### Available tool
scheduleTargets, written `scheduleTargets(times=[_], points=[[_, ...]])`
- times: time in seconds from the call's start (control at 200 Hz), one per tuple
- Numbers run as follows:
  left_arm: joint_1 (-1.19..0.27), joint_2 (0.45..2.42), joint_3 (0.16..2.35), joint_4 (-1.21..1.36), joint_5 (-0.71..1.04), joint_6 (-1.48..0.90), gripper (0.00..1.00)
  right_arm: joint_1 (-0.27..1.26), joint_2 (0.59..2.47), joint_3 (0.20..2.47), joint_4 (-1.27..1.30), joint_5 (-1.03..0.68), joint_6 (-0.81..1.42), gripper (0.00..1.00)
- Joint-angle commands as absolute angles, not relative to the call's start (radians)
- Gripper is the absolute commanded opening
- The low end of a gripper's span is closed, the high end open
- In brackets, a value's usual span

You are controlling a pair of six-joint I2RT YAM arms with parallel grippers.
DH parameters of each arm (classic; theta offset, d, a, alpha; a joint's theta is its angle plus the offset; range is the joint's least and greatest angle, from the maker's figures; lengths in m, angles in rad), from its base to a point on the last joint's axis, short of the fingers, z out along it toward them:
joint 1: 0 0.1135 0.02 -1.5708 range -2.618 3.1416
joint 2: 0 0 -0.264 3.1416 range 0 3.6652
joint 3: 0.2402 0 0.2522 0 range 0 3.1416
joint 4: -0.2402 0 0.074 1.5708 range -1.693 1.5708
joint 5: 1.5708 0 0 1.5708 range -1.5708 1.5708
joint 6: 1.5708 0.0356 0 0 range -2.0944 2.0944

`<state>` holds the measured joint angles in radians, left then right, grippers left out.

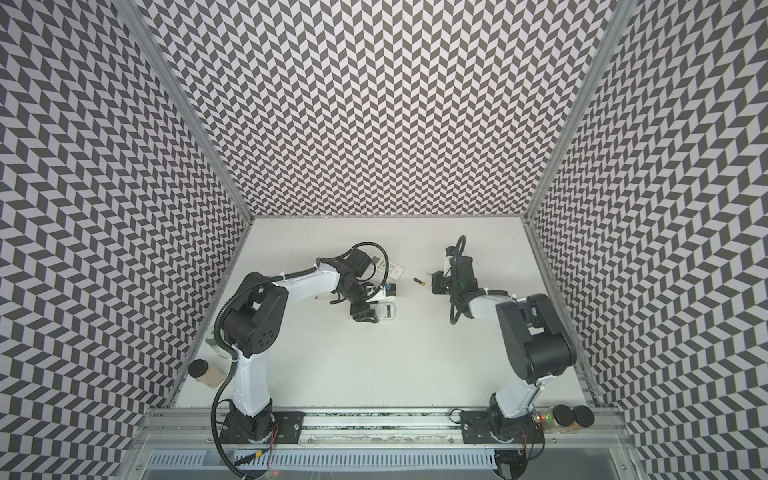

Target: Unload the batteries from the remote control

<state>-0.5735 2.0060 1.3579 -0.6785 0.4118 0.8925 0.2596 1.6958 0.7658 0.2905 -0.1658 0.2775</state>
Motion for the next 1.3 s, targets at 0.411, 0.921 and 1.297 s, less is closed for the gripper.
scheduleTargets(times=[0.411,0.921,1.297], points=[[-0.450,1.885,1.479,-0.666,0.264,0.901,0.91,0.441,1.359,0.628,0.246,-0.368,0.195,0.00],[-0.420,1.993,1.426,-0.549,0.153,0.952,0.93,0.580,1.325,0.529,0.135,-0.576,0.038,0.00],[-0.444,1.987,1.340,-0.534,0.137,0.954,0.93,0.588,1.380,0.508,0.161,-0.432,0.088,0.00]])
